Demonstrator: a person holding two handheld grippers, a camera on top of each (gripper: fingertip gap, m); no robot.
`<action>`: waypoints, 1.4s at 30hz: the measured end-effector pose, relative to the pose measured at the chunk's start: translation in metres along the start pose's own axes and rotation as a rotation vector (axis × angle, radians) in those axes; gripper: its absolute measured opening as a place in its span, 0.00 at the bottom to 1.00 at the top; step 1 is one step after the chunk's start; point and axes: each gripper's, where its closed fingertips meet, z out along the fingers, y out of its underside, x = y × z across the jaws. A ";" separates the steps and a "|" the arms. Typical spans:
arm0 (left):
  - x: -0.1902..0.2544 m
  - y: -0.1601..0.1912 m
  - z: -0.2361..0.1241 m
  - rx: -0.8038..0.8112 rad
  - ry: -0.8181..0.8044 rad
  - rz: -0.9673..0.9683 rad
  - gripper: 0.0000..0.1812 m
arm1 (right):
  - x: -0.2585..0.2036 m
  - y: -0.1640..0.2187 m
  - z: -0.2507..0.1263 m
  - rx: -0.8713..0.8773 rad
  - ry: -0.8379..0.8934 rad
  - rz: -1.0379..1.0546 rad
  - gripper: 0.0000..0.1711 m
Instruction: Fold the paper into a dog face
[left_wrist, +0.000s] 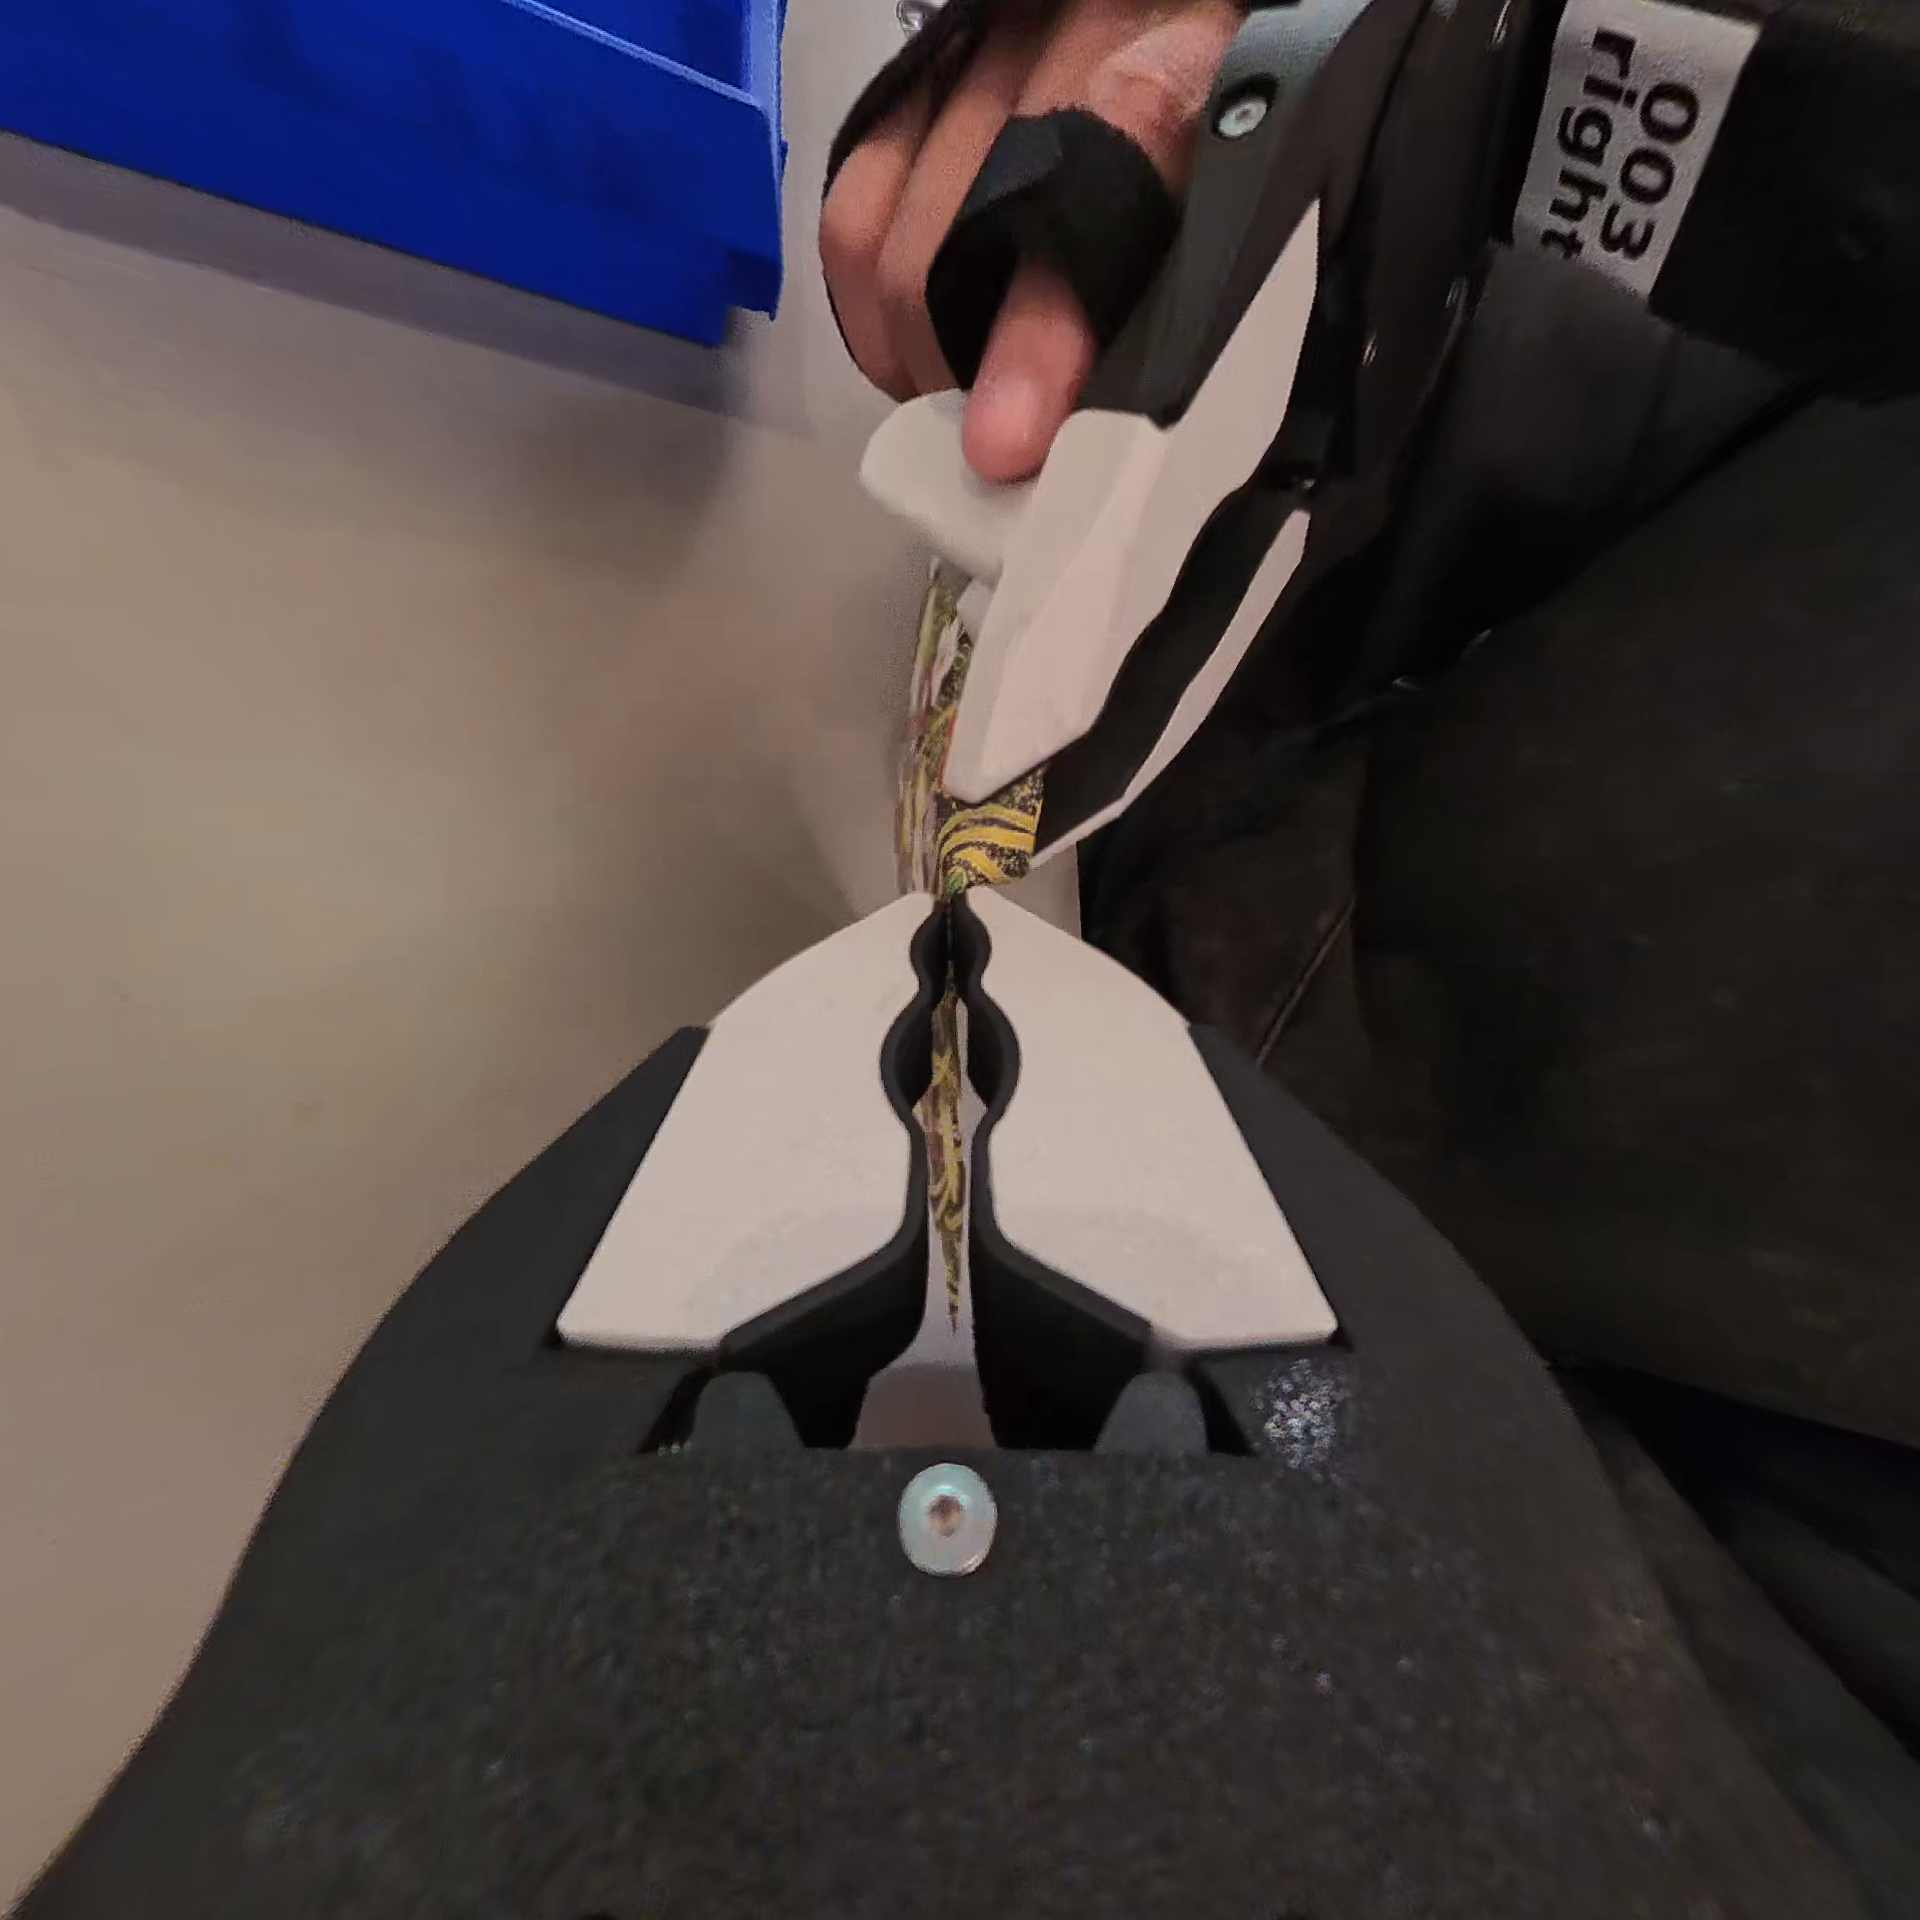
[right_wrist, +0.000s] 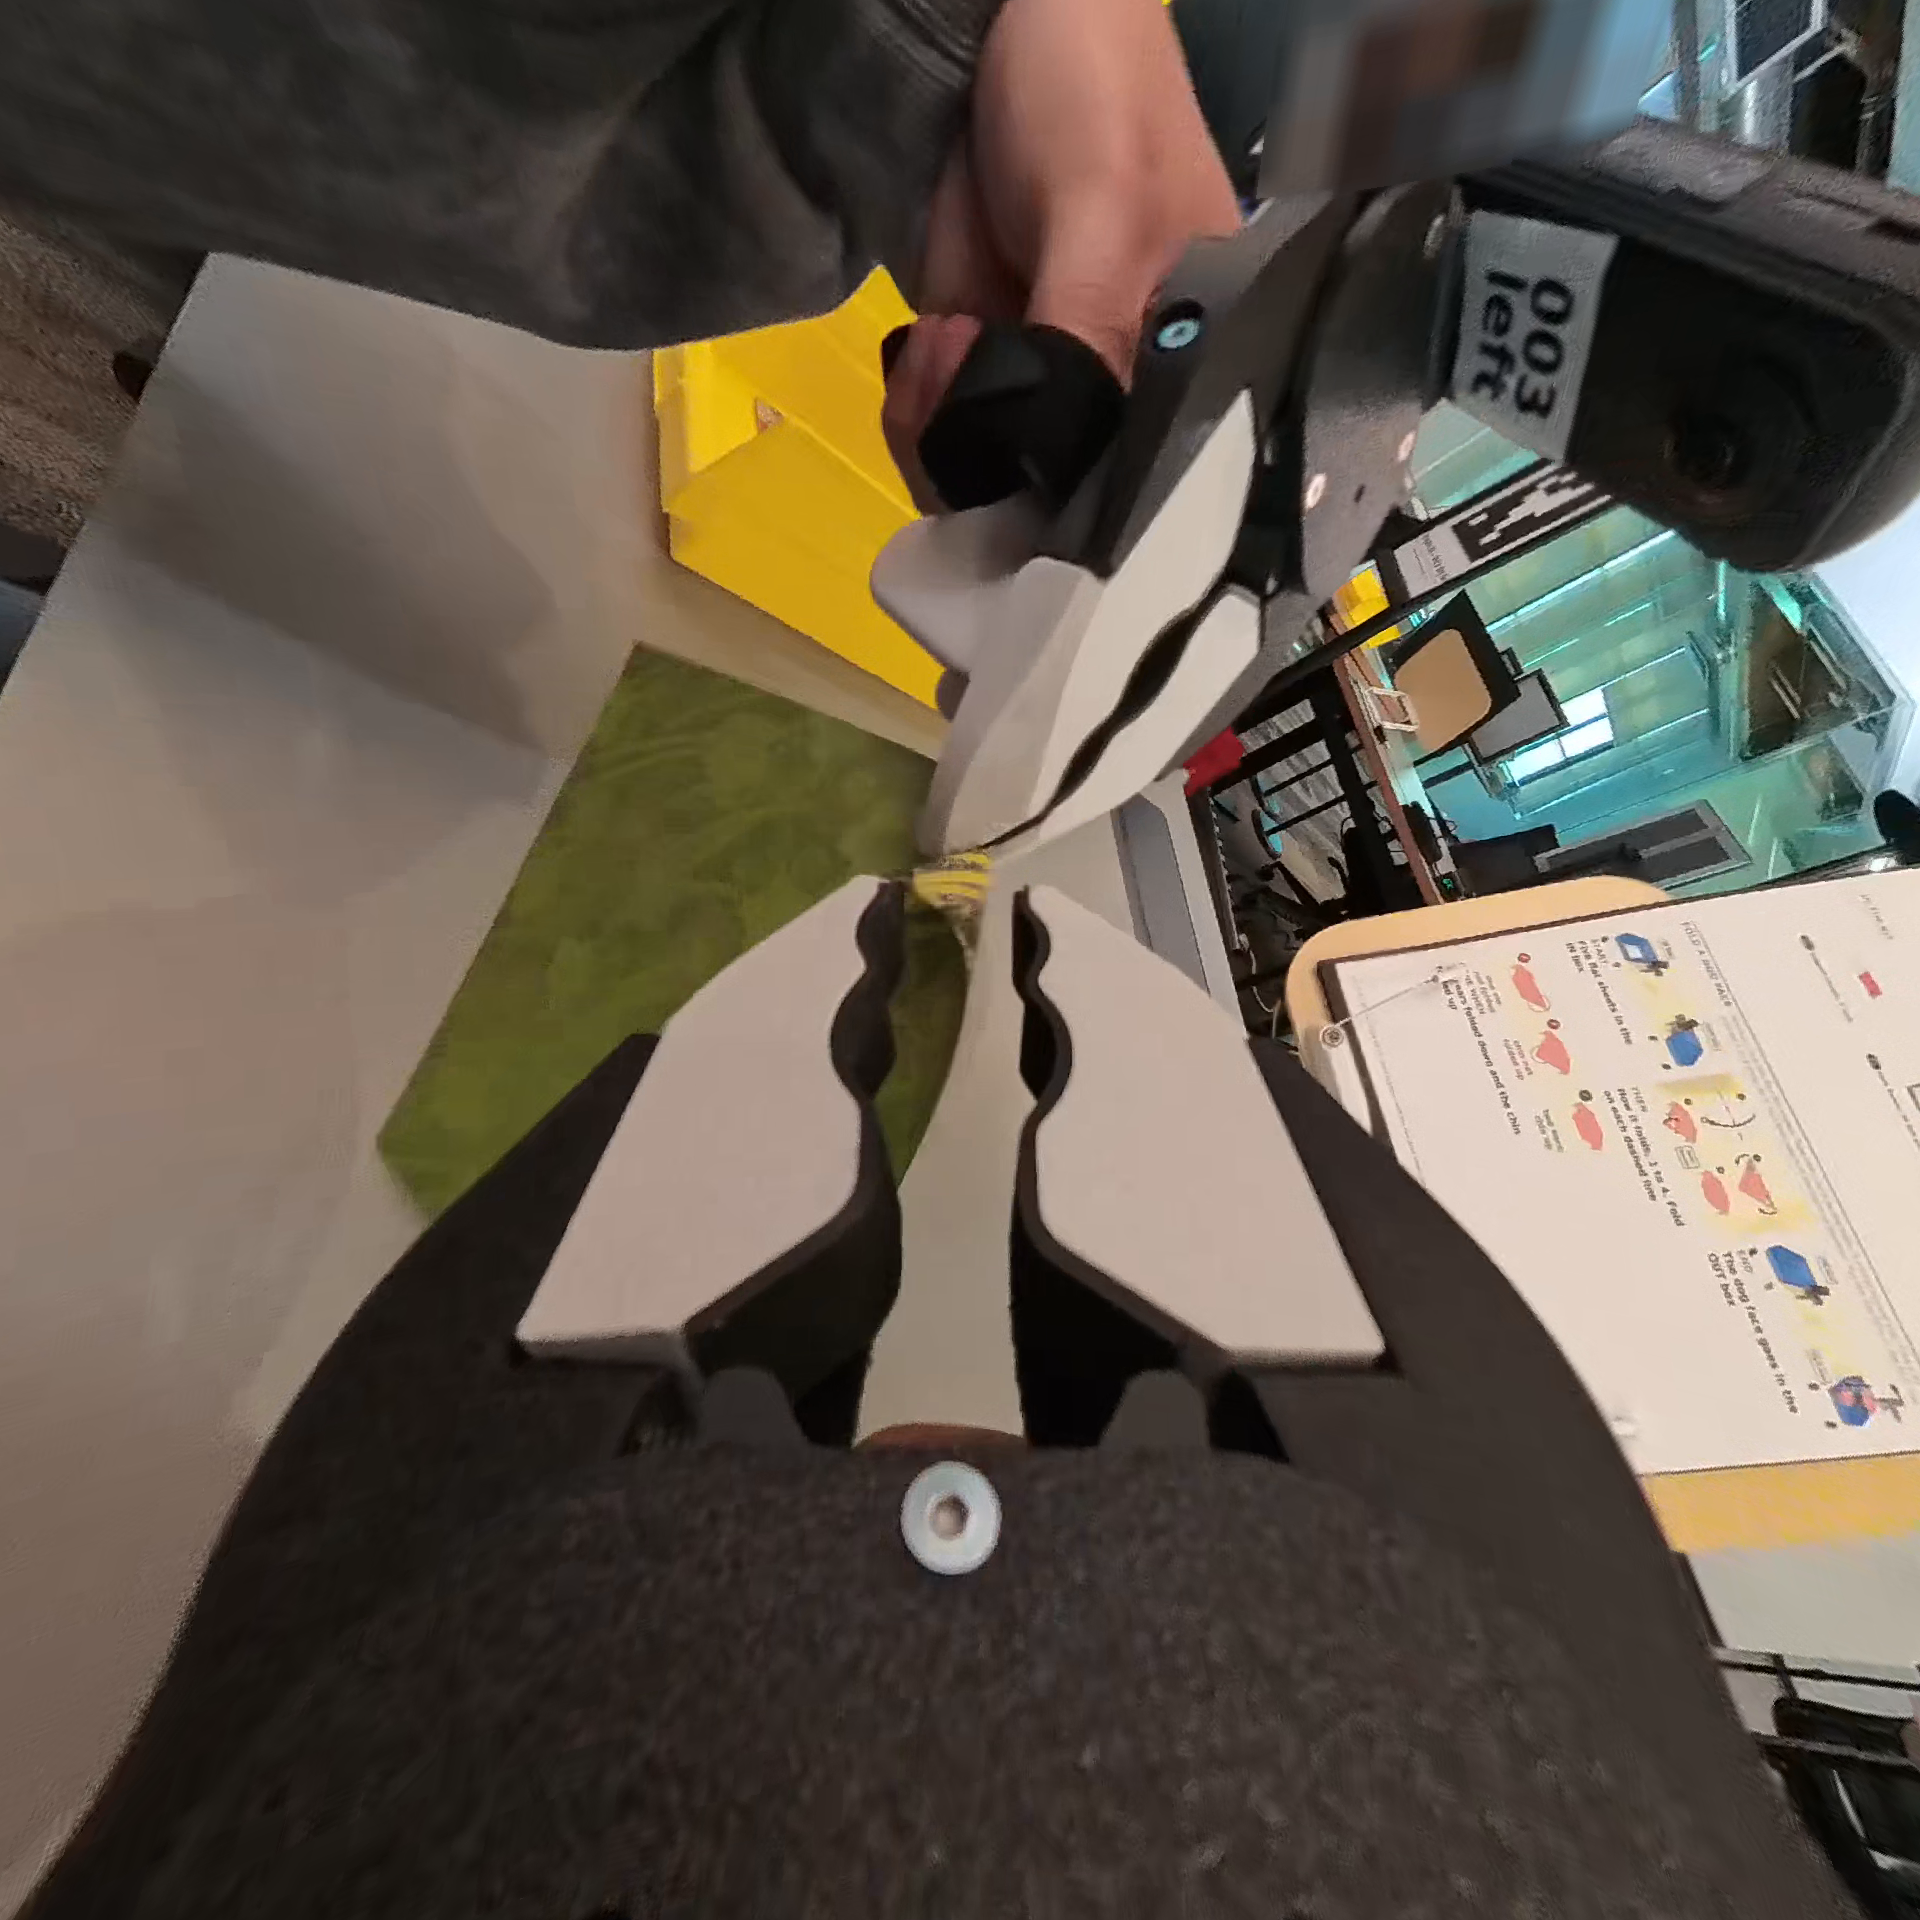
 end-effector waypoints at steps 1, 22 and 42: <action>-0.001 0.000 -0.001 0.003 0.005 -0.003 0.00 | -0.002 0.004 0.000 -0.011 -0.007 -0.009 0.11; -0.052 0.049 0.008 0.093 -0.515 -0.024 0.19 | 0.020 0.107 0.032 -0.103 -0.102 0.914 0.00; -0.140 0.102 0.087 -0.051 -0.726 -0.207 0.00 | -0.015 0.193 0.077 -0.328 -0.211 1.013 0.00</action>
